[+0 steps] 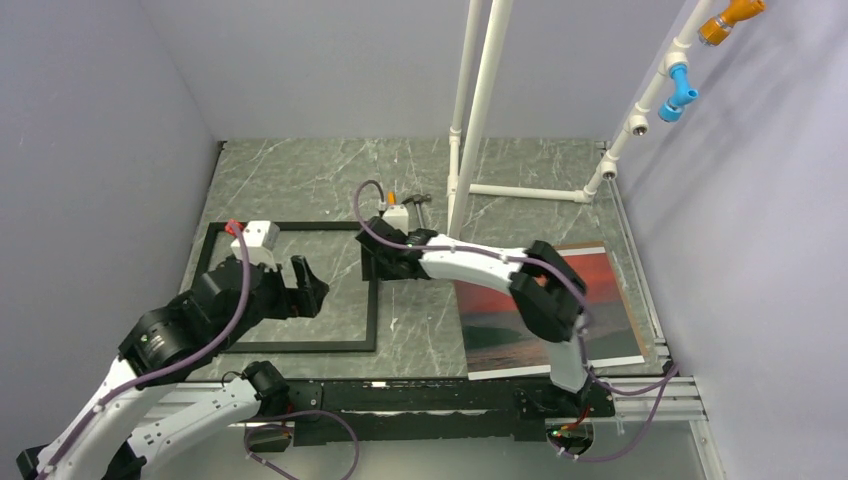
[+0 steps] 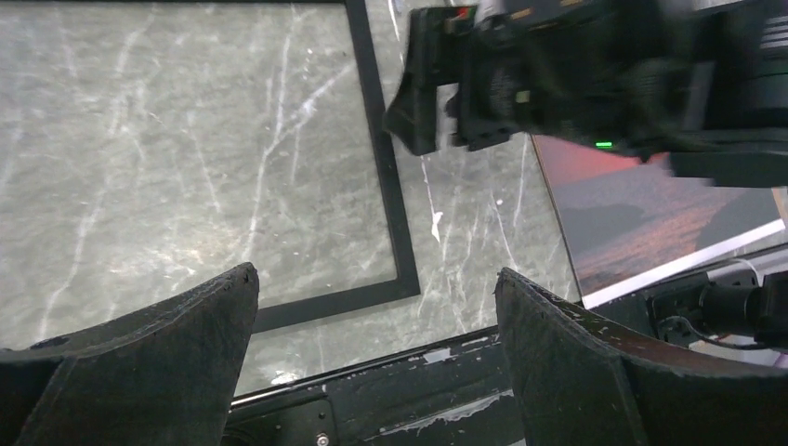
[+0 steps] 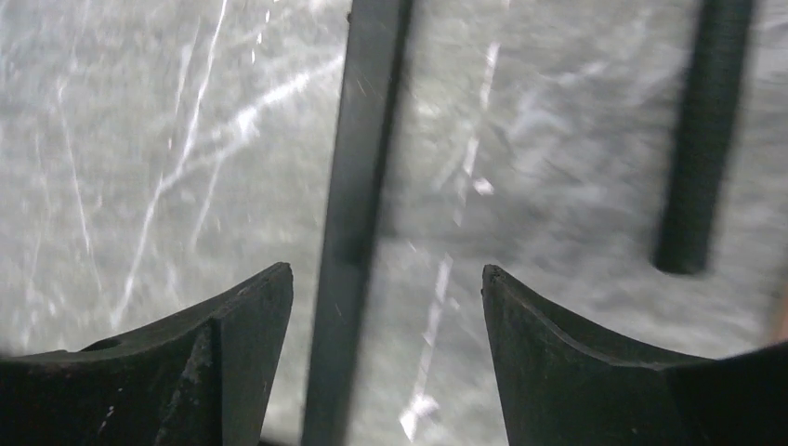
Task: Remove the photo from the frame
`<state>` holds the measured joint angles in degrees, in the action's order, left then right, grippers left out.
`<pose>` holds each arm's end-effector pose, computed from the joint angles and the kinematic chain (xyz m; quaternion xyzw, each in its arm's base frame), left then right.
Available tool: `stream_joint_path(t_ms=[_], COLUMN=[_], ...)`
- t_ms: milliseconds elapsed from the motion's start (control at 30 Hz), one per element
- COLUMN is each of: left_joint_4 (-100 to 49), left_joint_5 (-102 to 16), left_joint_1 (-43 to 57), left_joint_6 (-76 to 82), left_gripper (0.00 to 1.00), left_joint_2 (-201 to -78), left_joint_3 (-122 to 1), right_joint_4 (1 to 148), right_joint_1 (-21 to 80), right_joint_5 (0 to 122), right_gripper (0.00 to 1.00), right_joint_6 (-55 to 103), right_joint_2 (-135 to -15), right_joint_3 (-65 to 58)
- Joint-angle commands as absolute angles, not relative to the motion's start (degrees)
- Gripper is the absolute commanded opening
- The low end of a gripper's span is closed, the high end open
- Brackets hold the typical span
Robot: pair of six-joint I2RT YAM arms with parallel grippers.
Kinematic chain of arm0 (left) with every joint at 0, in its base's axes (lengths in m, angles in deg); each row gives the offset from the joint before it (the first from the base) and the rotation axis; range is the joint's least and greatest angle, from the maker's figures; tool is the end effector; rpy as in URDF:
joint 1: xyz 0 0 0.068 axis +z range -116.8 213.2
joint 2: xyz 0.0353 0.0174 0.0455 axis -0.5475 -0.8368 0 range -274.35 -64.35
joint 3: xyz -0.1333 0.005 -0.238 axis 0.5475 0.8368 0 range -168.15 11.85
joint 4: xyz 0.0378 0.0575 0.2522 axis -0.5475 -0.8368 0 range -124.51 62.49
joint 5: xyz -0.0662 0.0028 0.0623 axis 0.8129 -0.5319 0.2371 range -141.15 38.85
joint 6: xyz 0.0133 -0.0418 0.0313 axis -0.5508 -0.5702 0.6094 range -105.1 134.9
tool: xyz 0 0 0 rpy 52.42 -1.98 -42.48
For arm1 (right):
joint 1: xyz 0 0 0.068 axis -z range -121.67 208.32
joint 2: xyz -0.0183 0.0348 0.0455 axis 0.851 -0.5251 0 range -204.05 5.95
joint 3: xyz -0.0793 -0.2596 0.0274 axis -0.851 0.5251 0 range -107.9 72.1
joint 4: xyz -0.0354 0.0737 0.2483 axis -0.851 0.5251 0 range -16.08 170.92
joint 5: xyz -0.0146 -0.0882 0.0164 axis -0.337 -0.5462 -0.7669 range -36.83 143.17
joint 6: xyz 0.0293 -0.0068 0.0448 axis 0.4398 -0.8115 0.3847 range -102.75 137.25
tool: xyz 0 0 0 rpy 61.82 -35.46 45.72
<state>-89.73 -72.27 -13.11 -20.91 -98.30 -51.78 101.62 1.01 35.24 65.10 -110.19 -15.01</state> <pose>0.0608 -0.0450 0.3768 -0.0089 0.8665 -0.1892 0.4619 0.2462 0.3634 0.1939 -0.0336 0.9469 0.1339 0.2905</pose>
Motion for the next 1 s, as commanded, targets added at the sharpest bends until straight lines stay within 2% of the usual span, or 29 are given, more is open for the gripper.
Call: stream_joint_path(t_ms=[0,200,367,500,533,633,800,967], left_joint_4=[-80.9,-66.8,-48.8,-31.8,-28.7,-21.9,-12.7,-4.2], left_joint_5=[-65.8,-55.5,-44.1,-36.1,-36.0,-37.9,-43.4,-50.0], left_joint_1=[-13.0,-13.0,-13.2,-14.9,-16.0,-19.7,-25.2,-29.8], left_joint_6=[-22.5,-24.4,-29.4,-35.9,-36.9,-39.6,-44.6,-48.6], left_gripper=[1.00,0.99,0.99,0.96,0.96,0.96,0.97,0.95], left_joint_2=[-99.0,-104.8,-113.4,-123.8,-126.6,-135.6,-146.1,-151.5], left_joint_3=[-46.1,-35.9,-28.7,-24.4,-24.4,-26.5,-28.6,-27.6], right_joint_4=[99.9,104.4,107.3,110.9,111.8,113.2,112.4,110.6], right_joint_1=[1.7,5.4,14.4,18.4,19.5,23.8,25.5,25.6], right_joint_5=[33.4,34.2,38.6,36.8,36.0,38.1,38.8,40.8], right_gripper=[0.77,0.76,0.77,0.88,0.92,0.95,0.94,0.88], right_joint_6=[53.4,48.9,50.5,53.3,54.0,54.3,56.6,60.9], right_joint_2=[-93.1,-75.7,-61.8,-54.2,-53.4,-52.5,-49.5,-48.0], right_joint_3=[-5.7,12.0,23.7,28.4,29.2,30.7,33.5,36.6])
